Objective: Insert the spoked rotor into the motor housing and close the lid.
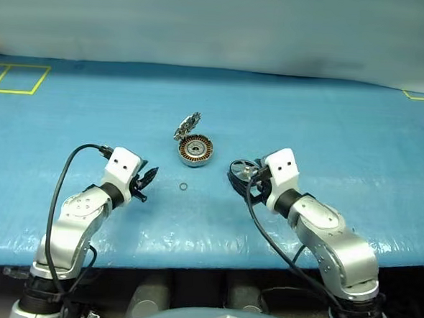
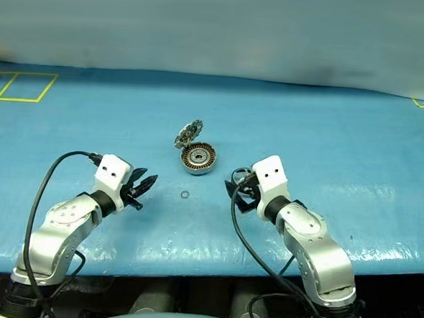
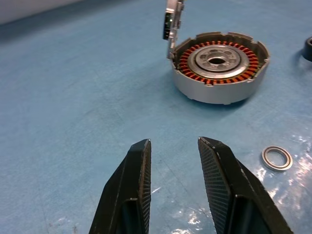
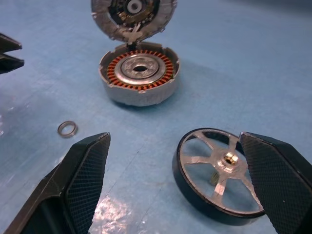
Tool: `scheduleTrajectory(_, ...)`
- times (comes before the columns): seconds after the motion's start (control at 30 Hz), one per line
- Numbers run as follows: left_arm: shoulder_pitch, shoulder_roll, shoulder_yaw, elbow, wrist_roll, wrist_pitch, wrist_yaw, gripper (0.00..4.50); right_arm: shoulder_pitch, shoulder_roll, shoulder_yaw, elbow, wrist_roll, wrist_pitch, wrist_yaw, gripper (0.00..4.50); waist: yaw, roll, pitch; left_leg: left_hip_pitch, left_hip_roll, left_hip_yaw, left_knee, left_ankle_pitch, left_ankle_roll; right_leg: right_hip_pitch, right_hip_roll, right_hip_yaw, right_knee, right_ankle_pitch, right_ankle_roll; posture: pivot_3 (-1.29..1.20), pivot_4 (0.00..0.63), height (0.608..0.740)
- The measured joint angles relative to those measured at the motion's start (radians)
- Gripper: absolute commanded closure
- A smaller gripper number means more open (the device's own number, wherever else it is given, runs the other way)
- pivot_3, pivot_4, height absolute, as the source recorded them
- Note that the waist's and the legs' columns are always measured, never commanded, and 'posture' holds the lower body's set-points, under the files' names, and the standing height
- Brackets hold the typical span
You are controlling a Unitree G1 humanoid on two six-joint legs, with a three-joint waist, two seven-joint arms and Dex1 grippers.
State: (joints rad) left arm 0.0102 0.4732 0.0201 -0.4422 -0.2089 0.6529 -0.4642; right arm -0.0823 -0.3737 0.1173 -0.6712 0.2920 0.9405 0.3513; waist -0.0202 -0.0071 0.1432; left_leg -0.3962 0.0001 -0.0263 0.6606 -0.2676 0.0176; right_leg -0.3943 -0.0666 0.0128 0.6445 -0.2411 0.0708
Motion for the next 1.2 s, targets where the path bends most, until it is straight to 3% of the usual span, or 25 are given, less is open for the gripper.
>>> scheduleTrajectory(0.33, 0.043, 0.038, -0.069, -0.025, -0.008, 0.019, -0.055, 2.87, 0.026, 0.024, 0.046, -0.005, 0.003, 0.01, -0.032, 0.0, 0.001, 0.0, 0.0, 0.0, 0.002, 0.0, 0.001, 0.0, 0.0, 0.0, 0.001, 0.001, 0.0, 0.0, 0.0, 0.0, 0.15, 0.74)
scheduleTrajectory(0.9, 0.043, 0.038, -0.083, -0.027, -0.004, 0.019, -0.019, 2.87, 0.023, 0.008, 0.093, -0.001, -0.04, -0.004, -0.046, 0.0, 0.002, 0.0, 0.0, 0.0, 0.004, 0.0, 0.001, 0.0, 0.0, 0.0, 0.002, 0.001, 0.0, 0.0, 0.0, 0.0, 0.15, 0.74)
scheduleTrajectory(1.1, 0.045, 0.038, -0.088, -0.027, -0.004, 0.019, -0.015, 2.87, 0.004, -0.014, 0.116, 0.002, -0.047, -0.004, -0.032, 0.0, 0.002, 0.0, 0.0, 0.0, 0.004, 0.001, 0.001, 0.0, 0.0, 0.0, 0.003, 0.001, 0.0, 0.0, -0.001, 0.0, 0.15, 0.74)
scheduleTrajectory(1.2, 0.048, 0.037, -0.088, -0.027, -0.004, 0.018, -0.01, 2.87, -0.064, -0.095, 0.164, 0.017, -0.054, -0.004, 0.028, 0.0, -0.001, 0.0, 0.0, 0.0, 0.004, 0.001, 0.002, 0.0, 0.0, 0.0, 0.003, 0.001, 0.0, 0.0, -0.001, 0.0, 0.15, 0.74)
